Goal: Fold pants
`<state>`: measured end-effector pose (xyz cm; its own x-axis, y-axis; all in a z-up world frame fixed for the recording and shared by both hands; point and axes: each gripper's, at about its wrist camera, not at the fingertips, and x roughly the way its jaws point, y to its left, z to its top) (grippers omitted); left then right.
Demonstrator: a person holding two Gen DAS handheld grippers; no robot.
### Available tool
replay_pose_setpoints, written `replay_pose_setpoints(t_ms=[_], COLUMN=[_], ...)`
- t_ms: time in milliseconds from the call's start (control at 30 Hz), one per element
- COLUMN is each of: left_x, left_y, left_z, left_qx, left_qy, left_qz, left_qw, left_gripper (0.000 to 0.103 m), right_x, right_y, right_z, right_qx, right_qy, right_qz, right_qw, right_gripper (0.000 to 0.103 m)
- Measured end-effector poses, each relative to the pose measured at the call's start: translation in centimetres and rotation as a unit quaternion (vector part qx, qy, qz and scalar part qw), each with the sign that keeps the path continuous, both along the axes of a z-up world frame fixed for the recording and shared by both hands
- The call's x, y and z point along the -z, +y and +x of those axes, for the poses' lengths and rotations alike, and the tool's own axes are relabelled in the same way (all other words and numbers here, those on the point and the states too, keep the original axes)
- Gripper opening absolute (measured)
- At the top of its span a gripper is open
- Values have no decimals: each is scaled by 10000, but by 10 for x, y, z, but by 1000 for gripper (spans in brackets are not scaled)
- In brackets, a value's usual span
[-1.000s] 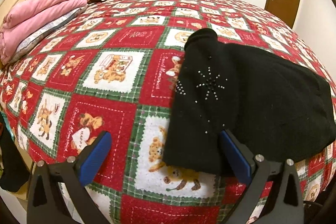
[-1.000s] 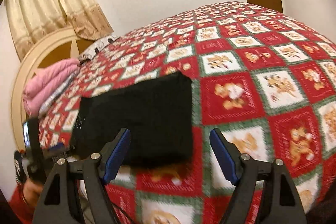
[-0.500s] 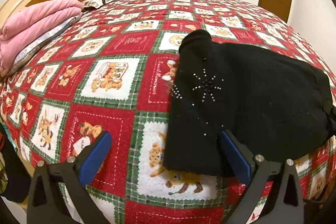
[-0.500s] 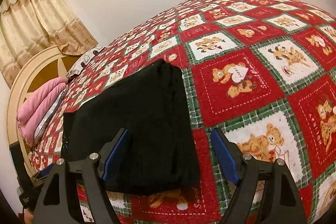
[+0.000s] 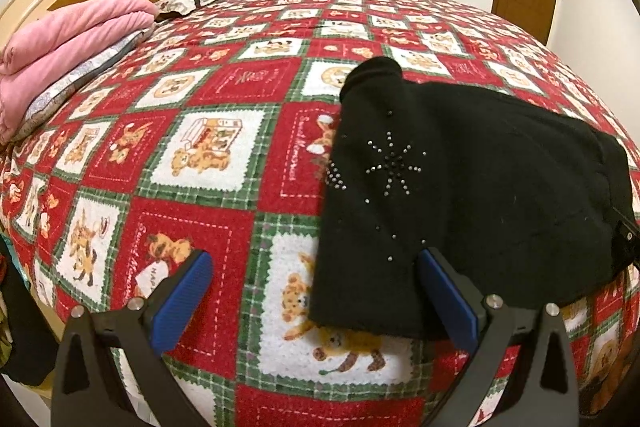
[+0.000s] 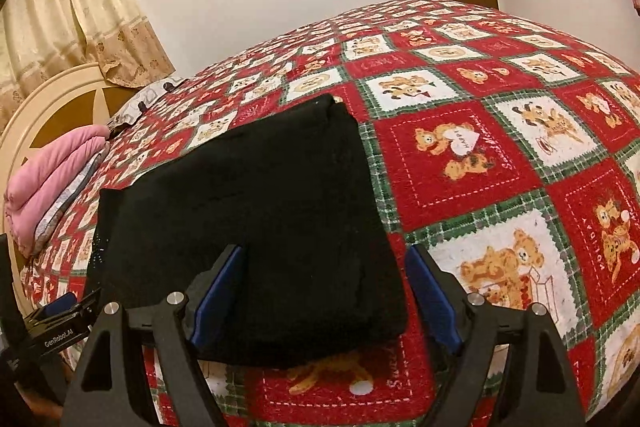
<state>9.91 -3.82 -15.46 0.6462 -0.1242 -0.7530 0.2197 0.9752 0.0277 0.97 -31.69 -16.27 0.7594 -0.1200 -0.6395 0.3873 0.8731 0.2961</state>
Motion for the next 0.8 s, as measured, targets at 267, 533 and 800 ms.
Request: replay_pose_setpoints(t_ms=[267,533,800], left_x=[0,0,1], left_y=[3,2,4], left_z=[2,1,2], left_qx=[16,-8,-44], left_qy=[97,140,219], left_qz=[-100,-132,-276], left_qw=[9999,9998,9994], left_gripper=[103,103,103], right_x=[1,0,-1], right_y=[4,3,-17], right_z=[9,7,-18], right_qx=[-258,-476,8], right_qy=[137,161,-104], right_qz=[-118,14,375], right_qw=[9995,9987,9992], right_gripper=[96,102,102])
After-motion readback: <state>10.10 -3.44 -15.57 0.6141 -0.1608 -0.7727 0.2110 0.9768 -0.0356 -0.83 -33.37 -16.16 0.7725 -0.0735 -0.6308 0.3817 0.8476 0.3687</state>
